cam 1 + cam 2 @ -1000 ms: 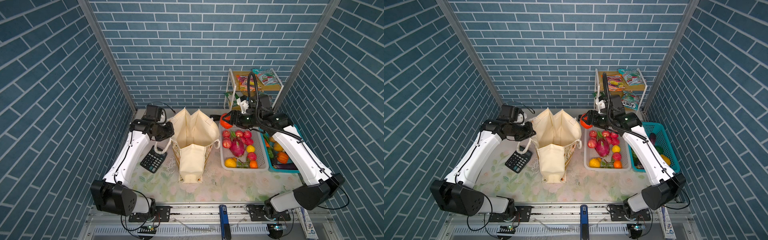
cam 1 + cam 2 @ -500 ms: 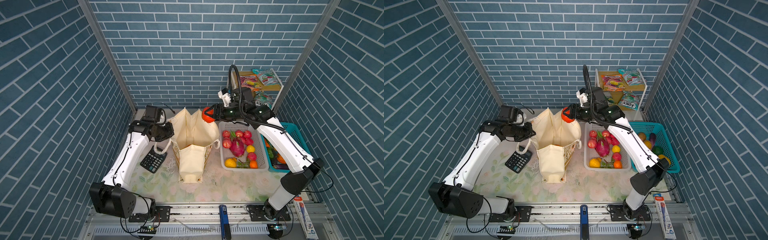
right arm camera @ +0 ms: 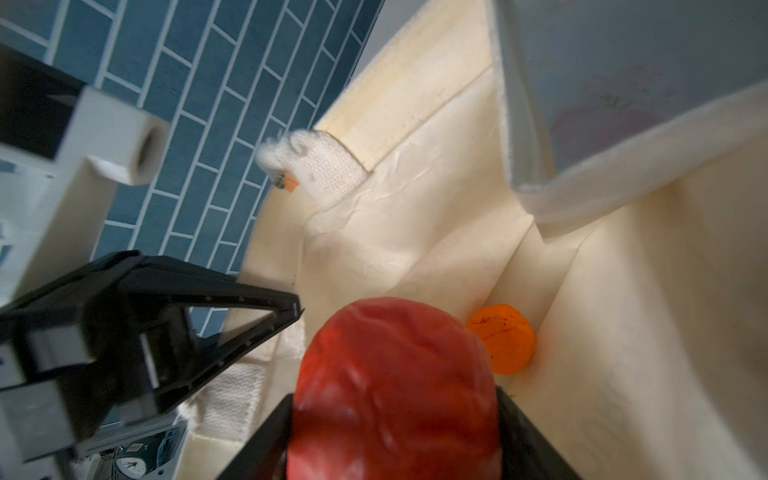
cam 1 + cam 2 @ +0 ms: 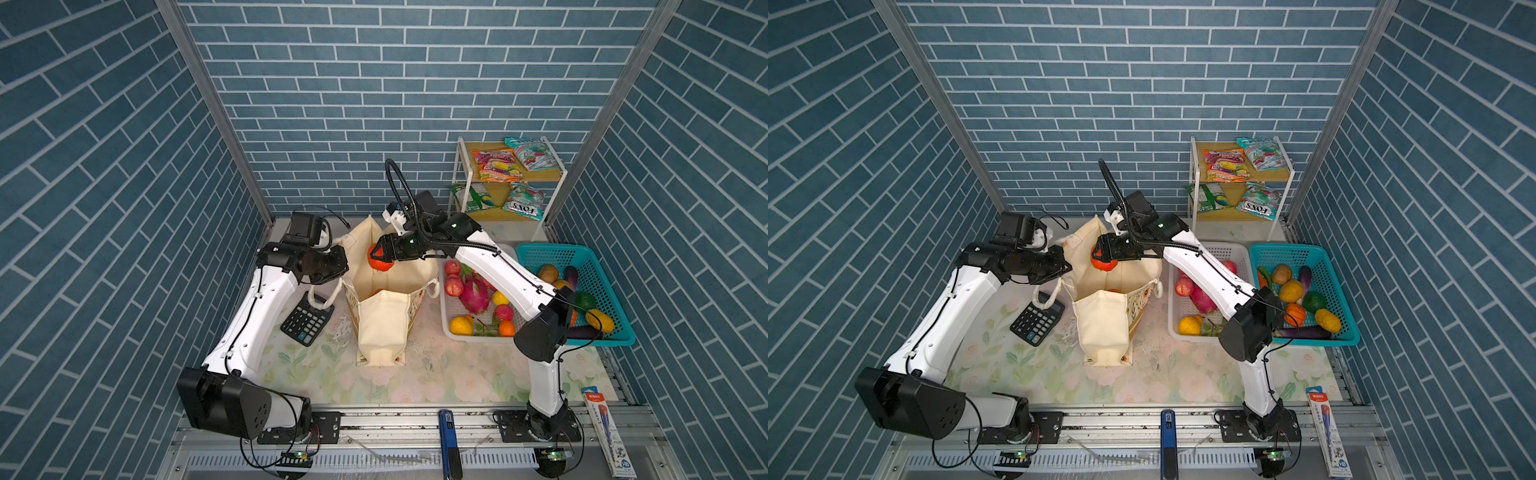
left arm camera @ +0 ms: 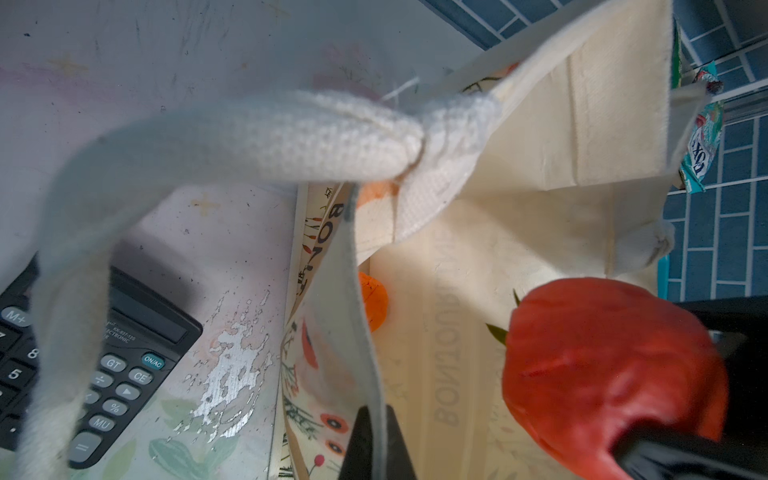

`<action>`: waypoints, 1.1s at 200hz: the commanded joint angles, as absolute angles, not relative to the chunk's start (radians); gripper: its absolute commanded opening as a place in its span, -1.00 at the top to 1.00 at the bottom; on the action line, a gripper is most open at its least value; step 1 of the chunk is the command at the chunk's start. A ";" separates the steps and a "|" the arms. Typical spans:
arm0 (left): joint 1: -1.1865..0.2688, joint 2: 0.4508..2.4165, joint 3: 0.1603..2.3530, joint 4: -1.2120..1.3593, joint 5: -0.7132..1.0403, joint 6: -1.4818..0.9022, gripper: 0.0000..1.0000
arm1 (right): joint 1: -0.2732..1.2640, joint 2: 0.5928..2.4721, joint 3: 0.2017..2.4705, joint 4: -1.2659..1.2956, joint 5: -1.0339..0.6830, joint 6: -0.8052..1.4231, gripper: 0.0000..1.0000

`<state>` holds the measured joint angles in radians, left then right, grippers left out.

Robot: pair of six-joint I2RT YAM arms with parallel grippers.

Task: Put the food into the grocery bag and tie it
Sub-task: 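Lift the red fruit and carry it over the open bag with the right gripper, then lower the red fruit into the bag and open the right gripper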

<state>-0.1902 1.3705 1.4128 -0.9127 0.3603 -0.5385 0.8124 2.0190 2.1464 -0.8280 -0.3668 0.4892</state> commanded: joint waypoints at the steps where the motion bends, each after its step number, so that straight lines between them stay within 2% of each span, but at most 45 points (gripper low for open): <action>1: -0.196 1.356 1.391 -0.940 0.374 -0.526 1.00 | 0.813 2.041 2.115 -0.783 -0.355 0.439 -0.06; 83: -0.196 1.365 1.387 -0.933 0.378 -0.524 1.00 | 0.850 2.051 1.936 -0.659 -0.345 0.366 -0.04; 162: -0.196 1.374 1.399 -0.927 0.379 -0.528 1.00 | 0.886 1.997 1.725 -0.429 -0.332 0.173 -0.04; 220: -0.196 1.383 1.414 -0.933 0.378 -0.523 1.00 | 0.887 2.086 1.770 -0.464 -0.295 0.131 -0.08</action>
